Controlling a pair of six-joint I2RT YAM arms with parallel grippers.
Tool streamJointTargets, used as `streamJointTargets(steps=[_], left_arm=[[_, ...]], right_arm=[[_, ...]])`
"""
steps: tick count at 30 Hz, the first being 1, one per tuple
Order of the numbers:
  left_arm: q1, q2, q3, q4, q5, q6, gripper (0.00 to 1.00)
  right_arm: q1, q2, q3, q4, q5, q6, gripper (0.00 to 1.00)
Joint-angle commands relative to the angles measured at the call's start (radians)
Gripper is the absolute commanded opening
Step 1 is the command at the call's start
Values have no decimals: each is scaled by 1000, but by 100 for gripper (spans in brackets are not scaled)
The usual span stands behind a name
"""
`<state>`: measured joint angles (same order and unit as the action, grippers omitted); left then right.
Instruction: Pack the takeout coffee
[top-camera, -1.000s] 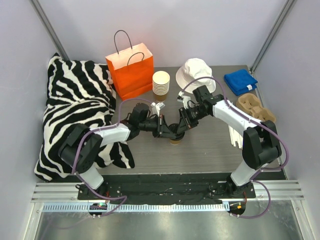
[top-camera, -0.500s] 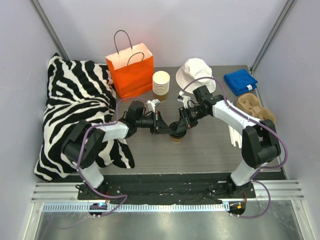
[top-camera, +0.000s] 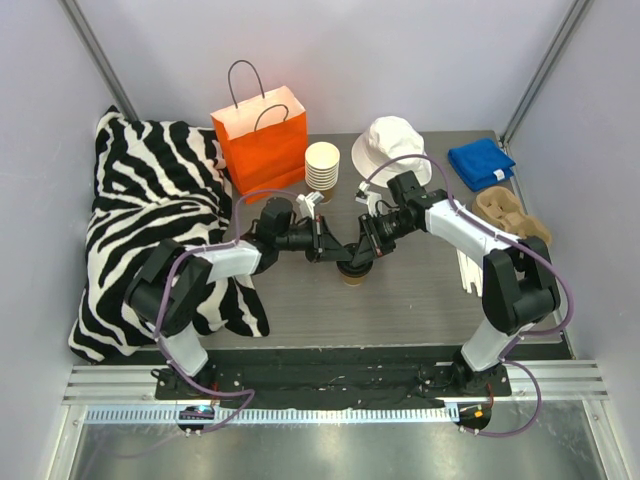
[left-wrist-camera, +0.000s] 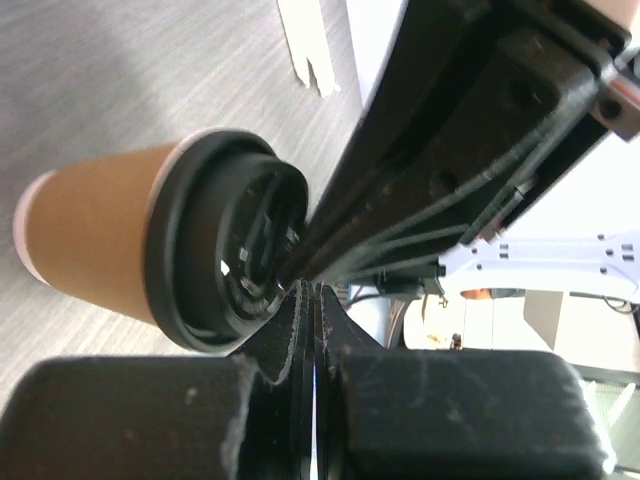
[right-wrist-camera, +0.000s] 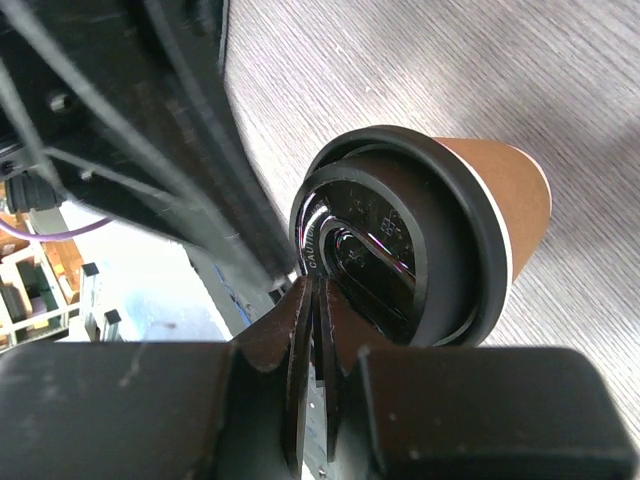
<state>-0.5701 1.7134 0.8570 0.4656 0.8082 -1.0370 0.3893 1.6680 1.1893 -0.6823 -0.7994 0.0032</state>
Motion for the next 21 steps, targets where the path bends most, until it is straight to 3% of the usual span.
streamJointTargets(steps=[1, 11, 21], left_arm=[[-1, 54, 36, 15, -46, 2, 0], [10, 110, 39, -153, -112, 86, 0], [10, 101, 54, -196, -127, 118, 0]], right_arm=[[-4, 49, -31, 6, 78, -29, 14], [-18, 82, -27, 9, 63, -43, 14], [-30, -19, 36, 38, -158, 78, 15]])
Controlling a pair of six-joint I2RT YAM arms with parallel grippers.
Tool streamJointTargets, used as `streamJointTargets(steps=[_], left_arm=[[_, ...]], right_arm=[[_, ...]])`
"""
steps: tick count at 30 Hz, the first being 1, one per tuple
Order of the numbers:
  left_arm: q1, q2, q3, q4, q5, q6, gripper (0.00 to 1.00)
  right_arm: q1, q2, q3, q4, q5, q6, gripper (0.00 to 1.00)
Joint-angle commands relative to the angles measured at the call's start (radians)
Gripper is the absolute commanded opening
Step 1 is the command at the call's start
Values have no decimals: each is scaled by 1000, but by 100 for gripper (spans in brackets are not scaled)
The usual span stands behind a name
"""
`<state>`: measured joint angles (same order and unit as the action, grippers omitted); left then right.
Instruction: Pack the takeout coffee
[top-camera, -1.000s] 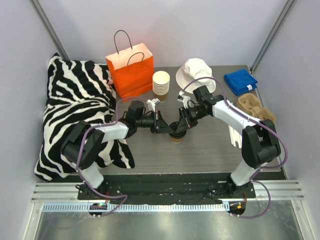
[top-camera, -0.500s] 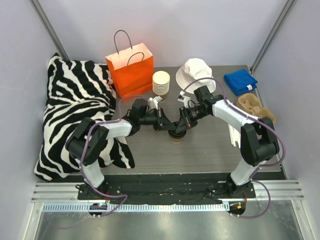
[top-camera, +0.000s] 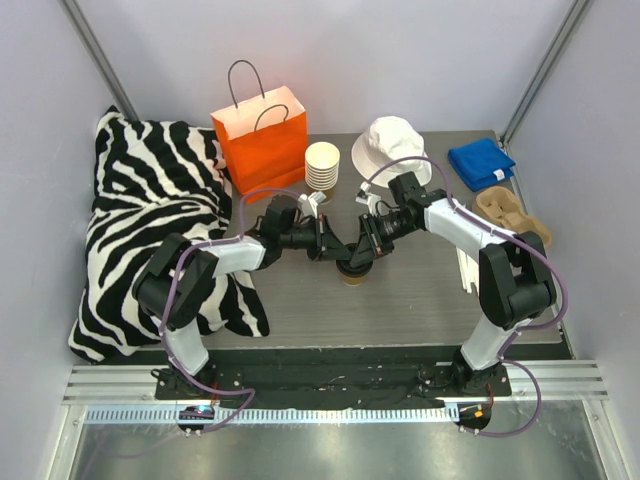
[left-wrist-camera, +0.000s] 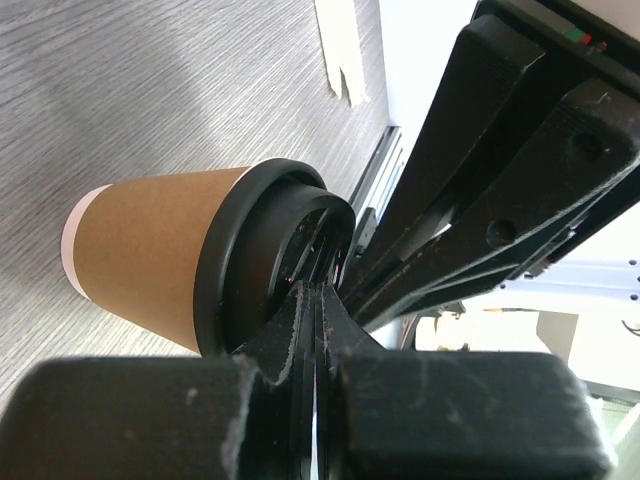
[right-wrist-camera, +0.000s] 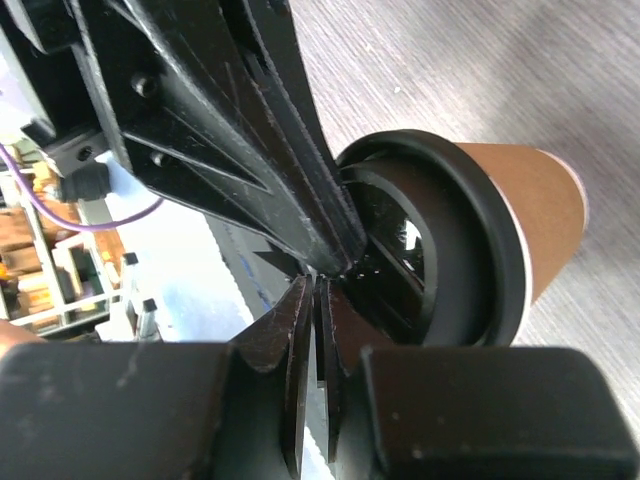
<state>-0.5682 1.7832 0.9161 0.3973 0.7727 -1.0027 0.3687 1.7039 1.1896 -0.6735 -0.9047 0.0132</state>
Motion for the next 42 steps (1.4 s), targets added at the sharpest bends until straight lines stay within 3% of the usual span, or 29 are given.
streamJointTargets(steps=[1, 20, 42], left_arm=[[7, 31, -6, -135, -96, 87, 0], [7, 38, -14, -186, -118, 133, 0], [22, 108, -28, -206, -133, 153, 0]], right_arm=[[-22, -67, 38, 44, -68, 83, 15], [-148, 122, -61, 66, 7, 90, 11], [-175, 220, -130, 94, 136, 60, 7]])
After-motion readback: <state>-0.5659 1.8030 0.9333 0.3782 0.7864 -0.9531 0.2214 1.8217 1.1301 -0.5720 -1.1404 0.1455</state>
